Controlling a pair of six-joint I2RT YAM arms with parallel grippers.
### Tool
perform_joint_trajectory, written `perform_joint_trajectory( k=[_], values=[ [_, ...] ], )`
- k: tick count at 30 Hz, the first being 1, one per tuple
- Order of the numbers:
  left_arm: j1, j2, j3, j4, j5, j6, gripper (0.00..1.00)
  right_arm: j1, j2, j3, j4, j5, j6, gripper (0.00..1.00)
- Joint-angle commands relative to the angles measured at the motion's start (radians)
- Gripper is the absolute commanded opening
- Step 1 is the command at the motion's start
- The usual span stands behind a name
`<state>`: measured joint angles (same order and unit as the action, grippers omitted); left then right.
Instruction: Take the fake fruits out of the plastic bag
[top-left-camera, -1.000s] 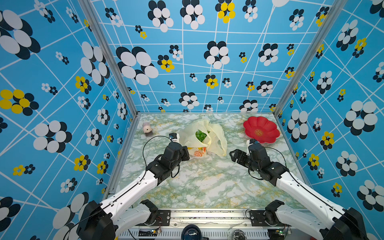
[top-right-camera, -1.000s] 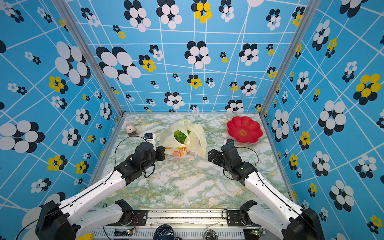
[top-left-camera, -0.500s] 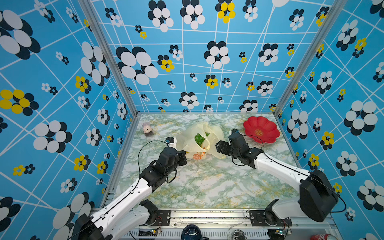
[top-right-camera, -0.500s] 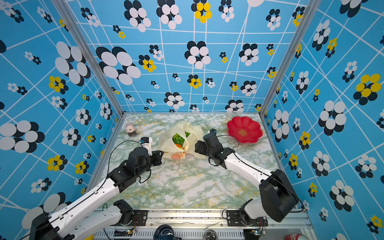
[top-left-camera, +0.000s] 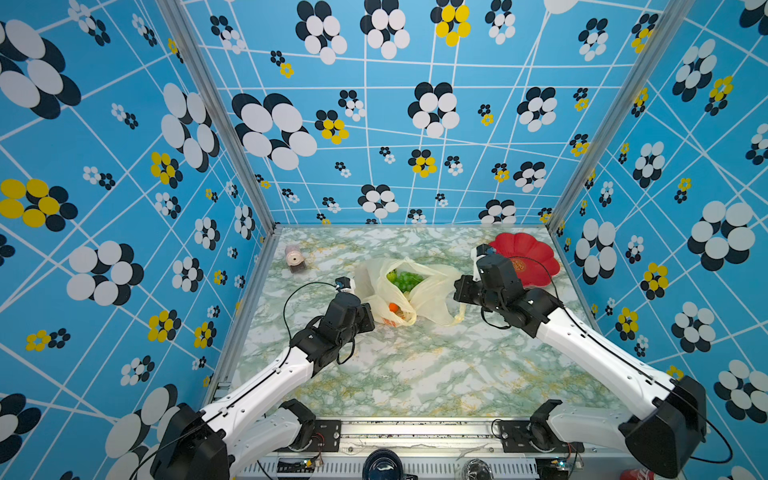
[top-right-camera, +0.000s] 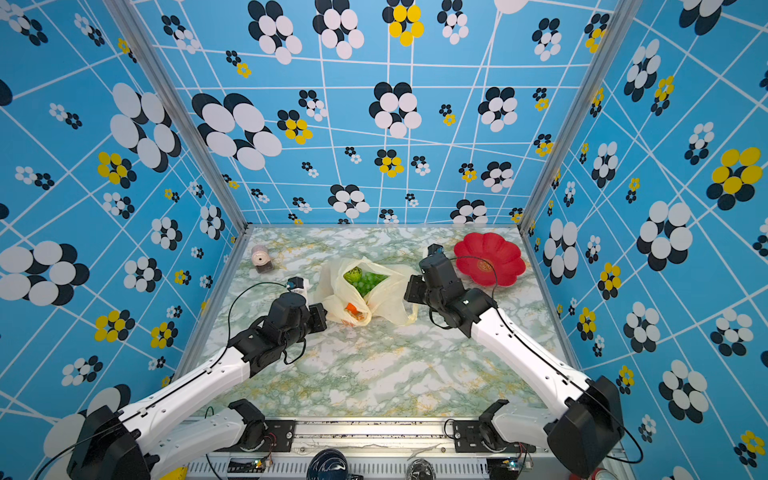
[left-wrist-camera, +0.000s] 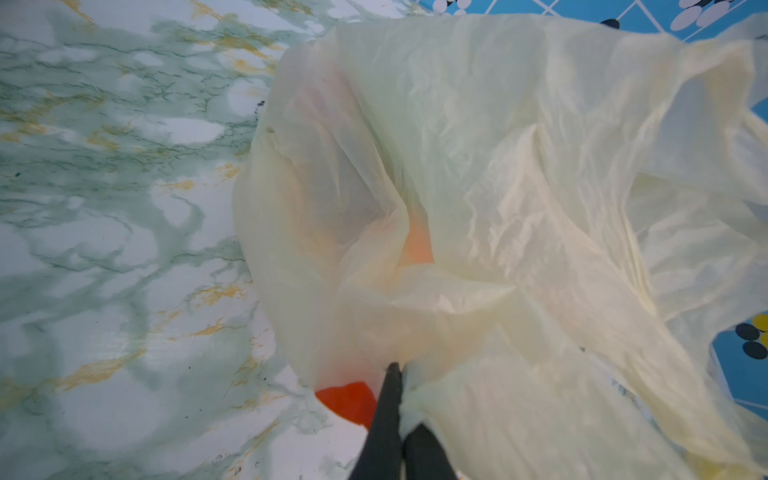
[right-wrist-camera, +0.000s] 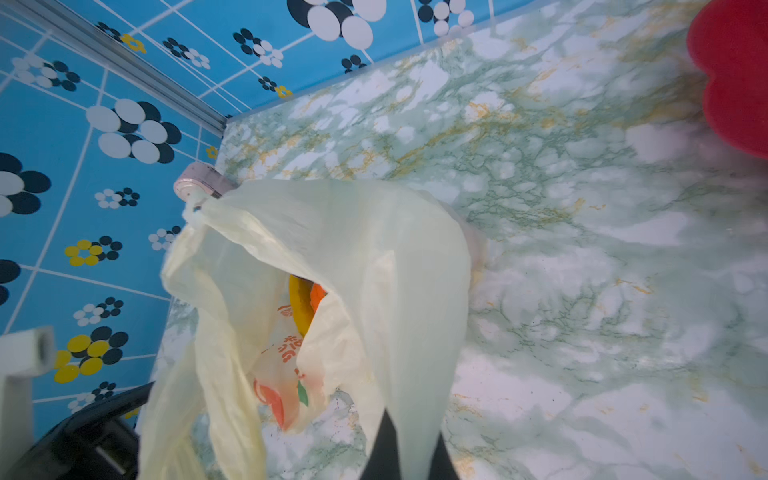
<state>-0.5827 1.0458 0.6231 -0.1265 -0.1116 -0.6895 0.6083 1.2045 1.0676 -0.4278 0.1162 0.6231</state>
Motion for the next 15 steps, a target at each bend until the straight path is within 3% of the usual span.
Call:
perform_joint_trajectory(
  k=[1,4,9,11,15],
  values=[
    [0.003,0.006,-0.018,0.022,0.013,-0.014,0.00,-0.004,-0.033,-0.072,-0.100,0.064,-0.020,0.03],
    [0.008,-0.026,-0.045,-0.011,-0.015,-0.021,0.01,-0.008,-0.035,-0.128,-0.062,0.053,0.003,0.00],
    [0.020,-0.108,-0.077,-0.105,-0.023,-0.039,0.13,-0.007,-0.059,-0.176,-0.056,0.029,0.041,0.00],
    [0.022,-0.133,-0.063,-0.156,-0.012,-0.023,0.24,-0.007,-0.093,-0.206,-0.051,0.037,0.048,0.00],
    [0.019,-0.174,0.035,-0.312,-0.002,0.041,0.58,-0.006,-0.128,-0.201,-0.064,-0.016,0.045,0.00]
  ],
)
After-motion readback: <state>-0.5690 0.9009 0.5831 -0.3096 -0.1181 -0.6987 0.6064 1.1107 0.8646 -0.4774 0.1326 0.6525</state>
